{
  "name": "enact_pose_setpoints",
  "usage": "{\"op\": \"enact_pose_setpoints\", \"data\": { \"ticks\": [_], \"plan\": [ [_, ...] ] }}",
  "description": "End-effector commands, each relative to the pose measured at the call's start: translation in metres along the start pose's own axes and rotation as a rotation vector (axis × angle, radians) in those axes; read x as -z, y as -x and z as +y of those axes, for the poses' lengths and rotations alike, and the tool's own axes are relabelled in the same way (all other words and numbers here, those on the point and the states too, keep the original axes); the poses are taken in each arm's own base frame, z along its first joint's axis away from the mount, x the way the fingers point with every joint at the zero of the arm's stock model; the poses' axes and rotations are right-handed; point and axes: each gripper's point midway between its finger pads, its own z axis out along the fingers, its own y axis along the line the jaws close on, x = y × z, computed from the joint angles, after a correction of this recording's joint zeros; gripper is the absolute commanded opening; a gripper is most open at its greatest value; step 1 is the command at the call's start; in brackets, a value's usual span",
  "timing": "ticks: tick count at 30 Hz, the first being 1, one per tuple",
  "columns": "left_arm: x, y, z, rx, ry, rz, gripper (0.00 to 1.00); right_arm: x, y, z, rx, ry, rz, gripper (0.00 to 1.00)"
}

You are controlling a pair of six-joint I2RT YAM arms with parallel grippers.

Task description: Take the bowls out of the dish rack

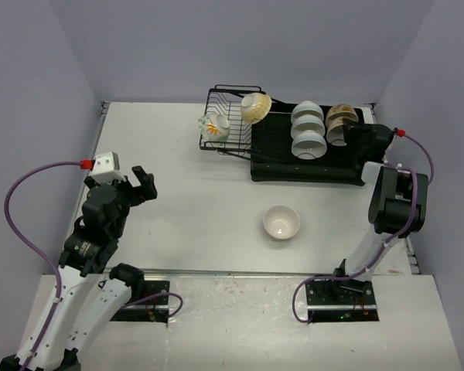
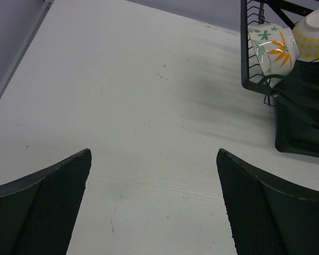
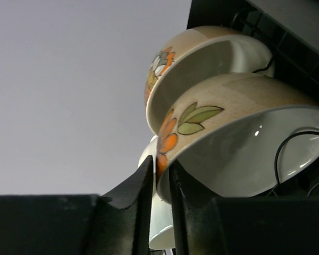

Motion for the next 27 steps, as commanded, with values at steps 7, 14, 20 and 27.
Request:
{"op": "enact_pose_setpoints", "data": {
  "ticks": [7, 14, 20, 27],
  "plan": [
    [-0.002, 0.006, -0.006, 0.001, -0.021, -0.017, 1.0, 0.0, 0.009, 0.017, -0.049, 0.128, -0.037, 0.0],
    [-0.003, 0.005, -0.007, 0.0, -0.024, -0.013, 1.0, 0.01, 0.01, 0.027, -0.092, 0.242, -0.046, 0.0],
    [-0.004, 0.003, -0.007, -0.004, -0.025, -0.007, 1.0, 0.018, 0.01, 0.052, -0.077, 0.393, -0.031, 0.0],
    [-0.004, 0.003, -0.007, -0.006, -0.026, -0.006, 1.0, 0.026, 0.012, 0.062, -0.11, 0.518, -0.014, 0.0]
  ]
}}
